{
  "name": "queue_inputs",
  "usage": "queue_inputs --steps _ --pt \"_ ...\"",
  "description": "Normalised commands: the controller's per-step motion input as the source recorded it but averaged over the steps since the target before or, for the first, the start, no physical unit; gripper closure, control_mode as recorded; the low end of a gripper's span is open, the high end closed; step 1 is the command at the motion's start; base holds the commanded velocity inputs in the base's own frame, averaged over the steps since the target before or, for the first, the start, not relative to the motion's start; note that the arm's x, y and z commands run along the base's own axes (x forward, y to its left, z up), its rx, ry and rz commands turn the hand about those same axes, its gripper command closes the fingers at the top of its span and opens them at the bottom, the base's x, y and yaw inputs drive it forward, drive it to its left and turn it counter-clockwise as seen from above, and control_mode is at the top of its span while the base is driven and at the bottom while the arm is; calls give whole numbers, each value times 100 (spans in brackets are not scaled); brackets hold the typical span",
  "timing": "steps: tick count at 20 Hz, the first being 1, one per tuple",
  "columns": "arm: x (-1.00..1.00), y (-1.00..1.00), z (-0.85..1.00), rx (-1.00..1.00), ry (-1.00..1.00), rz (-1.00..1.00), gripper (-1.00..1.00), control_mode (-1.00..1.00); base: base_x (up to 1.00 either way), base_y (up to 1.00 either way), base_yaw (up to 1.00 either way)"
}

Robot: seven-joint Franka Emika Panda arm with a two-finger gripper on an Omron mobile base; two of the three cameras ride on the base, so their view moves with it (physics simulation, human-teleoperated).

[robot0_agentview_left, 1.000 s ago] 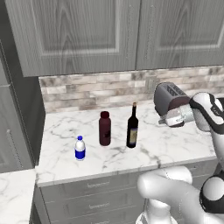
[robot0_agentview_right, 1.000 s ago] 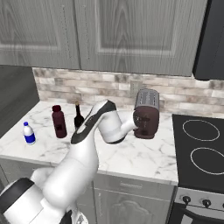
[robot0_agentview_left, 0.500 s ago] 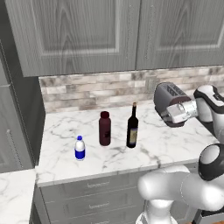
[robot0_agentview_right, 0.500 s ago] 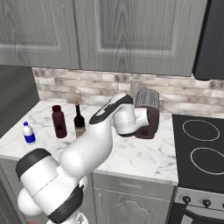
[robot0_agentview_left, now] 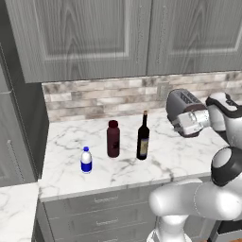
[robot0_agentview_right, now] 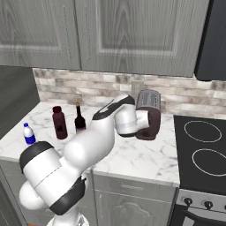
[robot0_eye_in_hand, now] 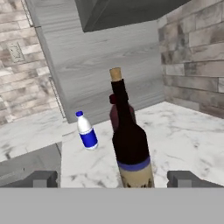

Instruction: Place the drinks on the dining counter in a tight cluster.

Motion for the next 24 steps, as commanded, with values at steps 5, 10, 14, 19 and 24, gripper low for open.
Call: queue_inputs --steps 5,10,14,19,24 --pt "25 9 -17 -1 -1 3 -100 -100 0 0 0" --pt "11 6 -3 -2 0 17 -100 -100 0 0 0" --pt "1 1 0 0 -2 23 -100 -100 0 0 0" --pt "1 7 -3 0 -8 15 -100 -100 0 0 0" --pt "17 15 -11 0 -9 1 -100 -100 0 0 0"
